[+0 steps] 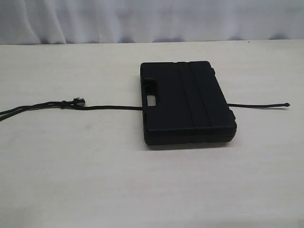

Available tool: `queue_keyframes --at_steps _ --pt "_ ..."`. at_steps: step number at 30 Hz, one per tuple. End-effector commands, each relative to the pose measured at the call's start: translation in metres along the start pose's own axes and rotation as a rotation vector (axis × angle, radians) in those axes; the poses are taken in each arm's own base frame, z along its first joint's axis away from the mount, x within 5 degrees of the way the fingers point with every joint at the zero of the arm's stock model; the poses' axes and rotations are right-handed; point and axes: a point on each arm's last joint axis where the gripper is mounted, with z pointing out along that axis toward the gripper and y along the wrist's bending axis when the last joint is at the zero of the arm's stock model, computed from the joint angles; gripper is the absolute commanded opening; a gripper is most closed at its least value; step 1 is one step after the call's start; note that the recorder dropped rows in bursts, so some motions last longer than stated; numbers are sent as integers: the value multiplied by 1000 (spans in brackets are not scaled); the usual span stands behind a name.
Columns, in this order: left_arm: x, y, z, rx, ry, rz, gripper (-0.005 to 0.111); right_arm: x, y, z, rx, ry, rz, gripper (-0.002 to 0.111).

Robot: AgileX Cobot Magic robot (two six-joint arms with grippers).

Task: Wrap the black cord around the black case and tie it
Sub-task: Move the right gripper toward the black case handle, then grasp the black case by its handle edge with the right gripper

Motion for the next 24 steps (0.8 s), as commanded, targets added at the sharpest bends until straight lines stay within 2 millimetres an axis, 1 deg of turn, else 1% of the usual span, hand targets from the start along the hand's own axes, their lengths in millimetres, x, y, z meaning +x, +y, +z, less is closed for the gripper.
queue_keyframes --at_steps 1,3,4,6,7,10,12,15,21,23,24 --pt "0 0 0 2 -11 -9 0 2 16 61 -17 377 -77 53" --pt "0 0 0 2 -11 -9 0 10 30 92 -118 500 -81 53" --pt "0 0 0 2 -11 -9 0 18 38 108 -183 552 -84 53" --pt "0 0 0 2 -11 -9 0 32 54 128 -277 627 -111 53" --pt "0 0 0 2 -11 -9 0 39 61 135 -298 656 -132 53" --pt "0 0 0 2 -11 -9 0 65 88 160 -343 736 -191 53" --pt "0 0 0 2 -11 -9 0 81 110 174 -367 757 -193 53" --pt "0 0 0 2 -11 -9 0 97 139 194 -369 786 -212 53" --pt "0 0 0 2 -11 -9 0 109 201 224 -355 814 -287 53" --pt "0 0 0 2 -11 -9 0 115 219 235 -363 818 -312 53" --pt "0 0 0 2 -11 -9 0 118 227 241 -367 823 -298 53"
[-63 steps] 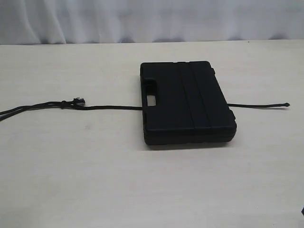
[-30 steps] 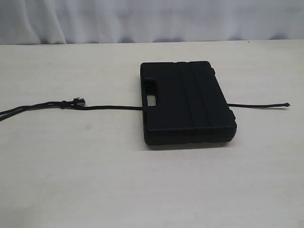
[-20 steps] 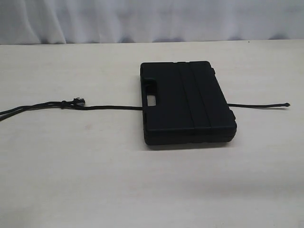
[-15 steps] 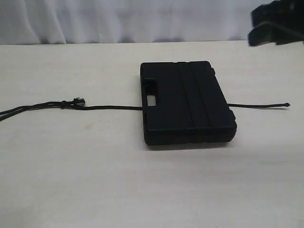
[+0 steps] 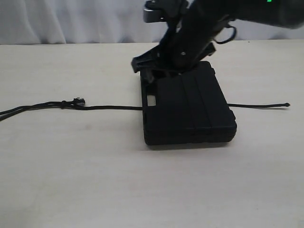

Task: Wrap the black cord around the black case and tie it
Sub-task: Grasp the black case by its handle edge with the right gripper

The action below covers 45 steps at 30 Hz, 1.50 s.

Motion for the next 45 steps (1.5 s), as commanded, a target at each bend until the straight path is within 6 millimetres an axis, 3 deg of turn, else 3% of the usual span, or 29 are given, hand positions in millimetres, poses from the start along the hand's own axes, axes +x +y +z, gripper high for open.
queue_keyframes --at_steps 1,6,13,19,41,45 --pt "0 0 0 2 -11 -9 0 -21 26 28 -2 3 -2 53" --pt "0 0 0 2 -11 -9 0 -32 37 66 4 28 -18 53" --pt "0 0 0 2 -11 -9 0 -28 32 109 64 77 -42 53" --pt "0 0 0 2 -11 -9 0 -31 20 117 194 31 -23 53" --pt "0 0 0 2 -11 -9 0 -13 19 168 179 92 -10 52" --pt "0 0 0 2 -11 -9 0 -11 19 171 182 101 -10 43"
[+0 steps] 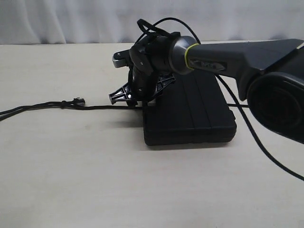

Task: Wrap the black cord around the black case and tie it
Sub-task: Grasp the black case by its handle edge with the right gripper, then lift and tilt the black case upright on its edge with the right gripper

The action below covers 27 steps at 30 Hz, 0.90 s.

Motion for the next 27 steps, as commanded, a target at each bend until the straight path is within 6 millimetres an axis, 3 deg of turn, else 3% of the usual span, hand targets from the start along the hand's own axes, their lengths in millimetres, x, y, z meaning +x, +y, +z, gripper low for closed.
queue_keyframes --at_steps 1,6,8,11,23,27 --pt "0 0 0 2 -11 -9 0 4 -2 9 13 25 -3 39" --pt "0 0 0 2 -11 -9 0 4 -3 8 16 31 -7 11" --pt "0 0 0 2 -11 -9 0 5 -4 6 27 45 -10 4" --pt "0 0 0 2 -11 -9 0 1 -10 -13 68 36 -34 4" --pt "0 0 0 2 -11 -9 0 -17 -34 -126 167 -85 -82 4" --pt "0 0 0 2 -11 -9 0 -19 -40 -147 180 -124 -84 4"
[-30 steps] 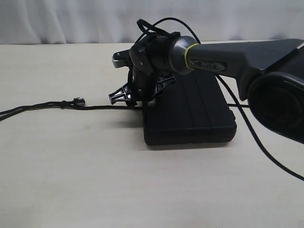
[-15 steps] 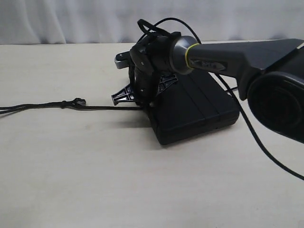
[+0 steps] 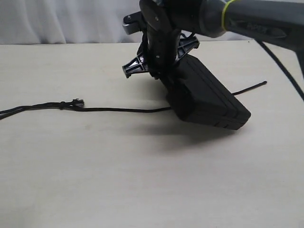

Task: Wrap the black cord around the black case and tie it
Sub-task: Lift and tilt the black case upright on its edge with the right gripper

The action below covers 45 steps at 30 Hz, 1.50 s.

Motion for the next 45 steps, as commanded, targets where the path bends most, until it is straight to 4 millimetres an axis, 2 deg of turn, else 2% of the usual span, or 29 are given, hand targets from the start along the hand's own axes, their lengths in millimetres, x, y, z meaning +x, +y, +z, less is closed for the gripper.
queue_keyframes --at_steps 1,6,8,14,17,21,28,41,45 --pt "0 0 0 2 -11 -9 0 -8 -18 -36 44 -98 -28 4" --pt "0 0 0 2 -11 -9 0 -11 -32 -51 42 -135 3 4" --pt "0 0 0 2 -11 -9 0 -12 -47 -62 9 -153 42 4" --pt "0 0 0 2 -11 -9 0 -18 -67 -72 -84 -219 126 4" --pt "0 0 0 2 -11 -9 0 -23 -67 -83 -113 -294 138 4" --pt "0 0 0 2 -11 -9 0 -25 -66 -87 -145 -326 155 4" --pt "0 0 0 2 -11 -9 0 -29 -42 -83 -246 -431 149 4" --pt "0 0 0 2 -11 -9 0 -26 -40 -71 -254 -441 205 4" --pt "0 0 0 2 -11 -9 0 -20 -40 -61 -242 -420 246 4"
